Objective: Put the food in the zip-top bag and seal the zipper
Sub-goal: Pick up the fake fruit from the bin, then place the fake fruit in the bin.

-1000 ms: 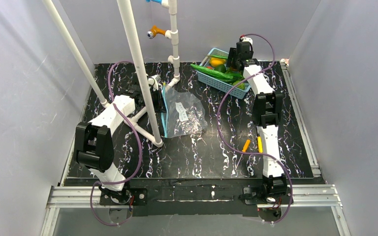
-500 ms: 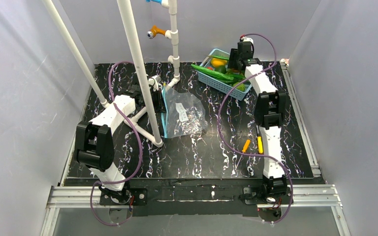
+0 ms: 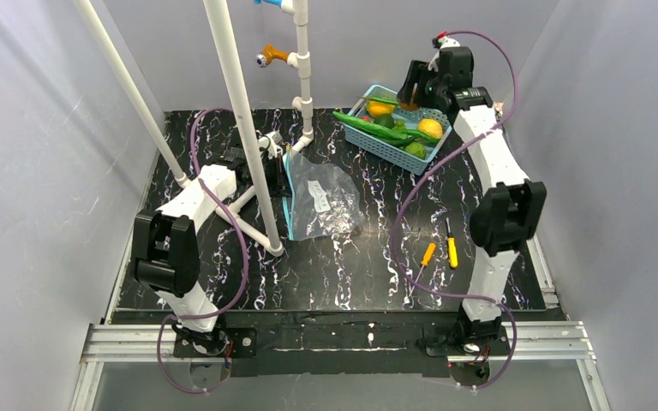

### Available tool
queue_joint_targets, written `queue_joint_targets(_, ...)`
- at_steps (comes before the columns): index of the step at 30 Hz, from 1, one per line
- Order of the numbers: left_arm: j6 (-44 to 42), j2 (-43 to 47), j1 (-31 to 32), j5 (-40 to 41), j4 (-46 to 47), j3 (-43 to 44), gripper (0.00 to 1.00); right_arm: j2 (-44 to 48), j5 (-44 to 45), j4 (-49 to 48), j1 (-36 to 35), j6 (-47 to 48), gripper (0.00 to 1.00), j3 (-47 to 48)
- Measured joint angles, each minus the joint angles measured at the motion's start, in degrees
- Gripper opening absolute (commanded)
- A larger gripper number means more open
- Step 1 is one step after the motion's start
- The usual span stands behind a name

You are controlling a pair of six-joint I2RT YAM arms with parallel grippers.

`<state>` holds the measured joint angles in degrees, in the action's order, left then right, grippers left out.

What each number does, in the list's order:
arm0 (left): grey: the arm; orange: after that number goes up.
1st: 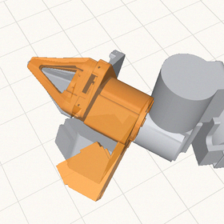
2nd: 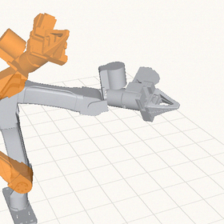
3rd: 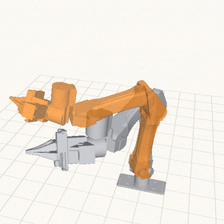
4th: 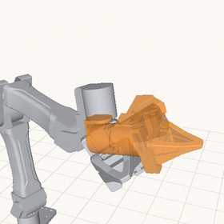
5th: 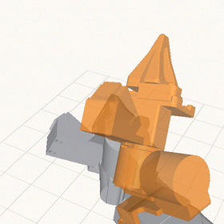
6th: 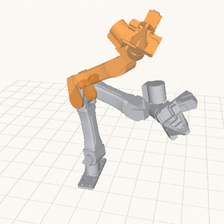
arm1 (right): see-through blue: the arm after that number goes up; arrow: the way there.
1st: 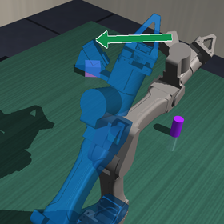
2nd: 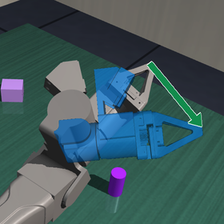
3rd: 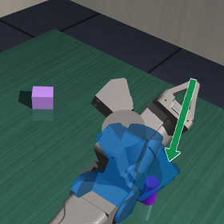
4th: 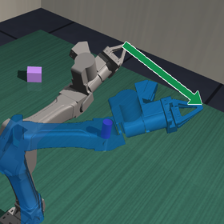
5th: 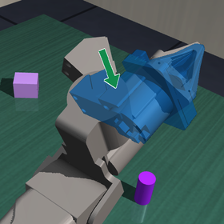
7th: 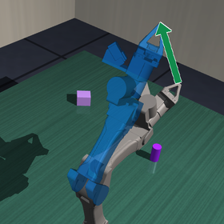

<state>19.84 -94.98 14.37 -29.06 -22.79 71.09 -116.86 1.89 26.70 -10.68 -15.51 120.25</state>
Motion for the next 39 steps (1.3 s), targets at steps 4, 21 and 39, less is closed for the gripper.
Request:
queue_joint_targets(4, 0.55, -0.61, 0.0, -1.42, 0.04, 0.11, 0.0, 10.12, -12.7, -0.79, -2.14, -3.69, 0.01, -14.14)
queue_joint_targets(21, 1.55, -0.61, 0.68, -0.44, -0.35, 0.15, 0.0, 9.53, -11.13, -6.29, -2.54, -5.35, 0.27, -19.52)
queue_joint_targets(39, 2.36, 0.13, 0.92, -1.4, -0.46, 1.16, 0.0, -17.31, 8.66, 5.62, 0.96, 5.16, 0.98, 6.23)
